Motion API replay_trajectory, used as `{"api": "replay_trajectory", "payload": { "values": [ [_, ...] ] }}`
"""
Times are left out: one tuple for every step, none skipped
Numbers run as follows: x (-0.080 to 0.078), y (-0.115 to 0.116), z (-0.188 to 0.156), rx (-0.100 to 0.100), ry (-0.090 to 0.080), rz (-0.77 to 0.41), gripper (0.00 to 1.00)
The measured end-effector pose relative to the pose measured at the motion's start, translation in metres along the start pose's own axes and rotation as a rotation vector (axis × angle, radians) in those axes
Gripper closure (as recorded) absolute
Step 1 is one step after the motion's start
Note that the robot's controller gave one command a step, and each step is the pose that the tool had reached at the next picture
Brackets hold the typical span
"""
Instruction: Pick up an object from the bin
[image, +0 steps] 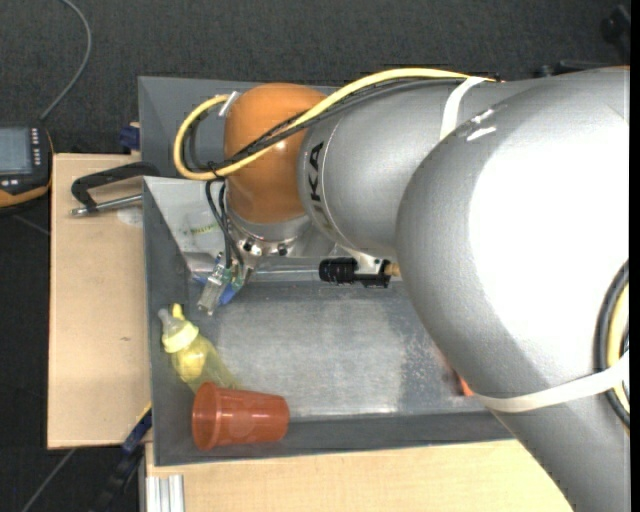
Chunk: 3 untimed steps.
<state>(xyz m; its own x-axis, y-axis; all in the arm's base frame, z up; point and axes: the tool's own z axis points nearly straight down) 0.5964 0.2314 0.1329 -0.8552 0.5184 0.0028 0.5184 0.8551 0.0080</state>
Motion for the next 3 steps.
{"api": "replay_trajectory", "payload": {
  "values": [
    [0.000,0.000,-0.020,-0.001,0.000,-0.001,1.00],
    [-0.001,0.001,-0.039,-0.005,-0.003,-0.001,1.00],
    [-0.001,0.002,-0.052,-0.007,-0.005,-0.001,1.00]
  ]
}}
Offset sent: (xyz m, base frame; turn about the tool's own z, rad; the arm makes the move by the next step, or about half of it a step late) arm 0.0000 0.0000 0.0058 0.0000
